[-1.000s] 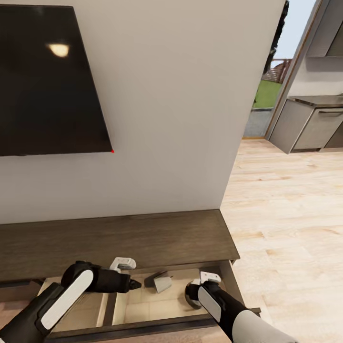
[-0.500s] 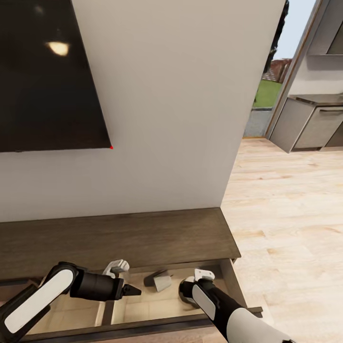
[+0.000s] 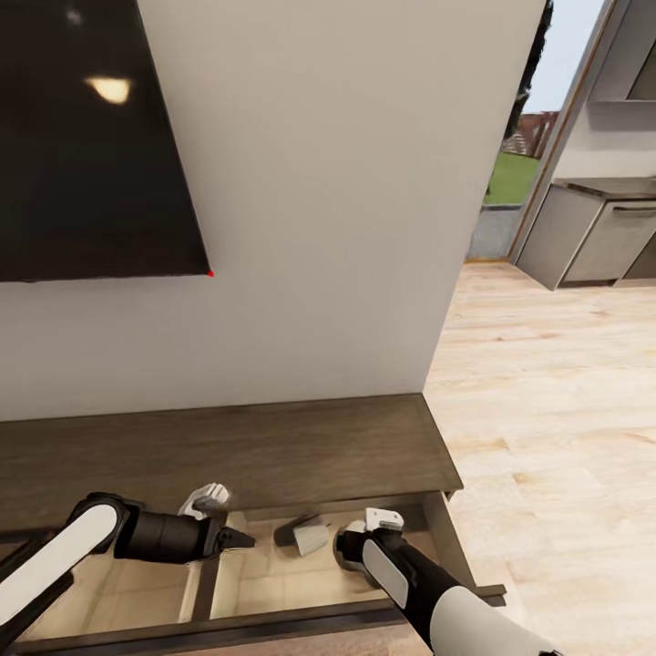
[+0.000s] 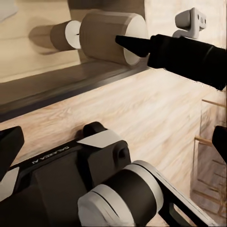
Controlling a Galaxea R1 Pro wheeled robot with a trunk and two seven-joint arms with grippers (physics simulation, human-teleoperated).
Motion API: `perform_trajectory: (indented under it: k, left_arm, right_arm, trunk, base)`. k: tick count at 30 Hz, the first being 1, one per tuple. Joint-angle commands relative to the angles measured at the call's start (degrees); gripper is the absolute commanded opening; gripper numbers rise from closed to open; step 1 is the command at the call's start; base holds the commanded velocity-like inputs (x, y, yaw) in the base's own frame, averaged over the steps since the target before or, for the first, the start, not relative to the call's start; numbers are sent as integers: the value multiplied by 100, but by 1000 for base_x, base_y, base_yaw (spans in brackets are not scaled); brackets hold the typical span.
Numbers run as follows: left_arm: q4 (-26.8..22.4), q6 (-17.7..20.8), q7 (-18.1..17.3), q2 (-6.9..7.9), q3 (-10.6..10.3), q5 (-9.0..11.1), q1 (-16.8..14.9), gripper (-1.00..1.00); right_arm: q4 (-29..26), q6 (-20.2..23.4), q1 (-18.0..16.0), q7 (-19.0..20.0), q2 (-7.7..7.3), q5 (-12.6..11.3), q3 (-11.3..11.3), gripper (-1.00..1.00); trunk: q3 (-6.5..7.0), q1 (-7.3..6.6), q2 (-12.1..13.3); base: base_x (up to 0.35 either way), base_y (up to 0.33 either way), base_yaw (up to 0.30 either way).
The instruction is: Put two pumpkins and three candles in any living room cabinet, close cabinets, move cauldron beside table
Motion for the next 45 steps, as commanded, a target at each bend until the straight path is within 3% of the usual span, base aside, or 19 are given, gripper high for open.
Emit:
perform_trajectory:
  k: [1,4,9,19,26,45]
  left_arm:
    - [-5,4,57,107,-1,257,-5,100]
    - [0,5,-1,339,14,765,-5,100]
    - [-5,4,-57,424,12,997,-5,100]
    - [15,5,-63,494,22,1102,-5,100]
    - [2,5,-70,615,22,1311,-5,100]
    - [42,-3,-221,704,4,1309,-4,100]
  right_arm:
    - [-24,12,-5,-50,-3,-53,45,-100]
    - [-42,11,-5,-15,9,-53,49,-100]
    - [-42,11,-5,227,56,-55,53,-100]
    - [-40,19,-5,298,70,-55,55,-100]
    - [-48,146,-5,351,71,-55,55,-100]
    - [-40,126,-5,355,71,-55,53,-100]
  trunk:
    - [-24,23,-45]
    - [-78,89,-165]
    - [-167,198,-365]
    - [-347,418,-767]
    - [-472,572,-1047]
    - [-472,572,-1047]
  base:
    - [0,0,0]
    - [0,0,0]
    - [0,0,0]
    - [0,0,0]
    - [0,0,0]
    - [-54,35,0]
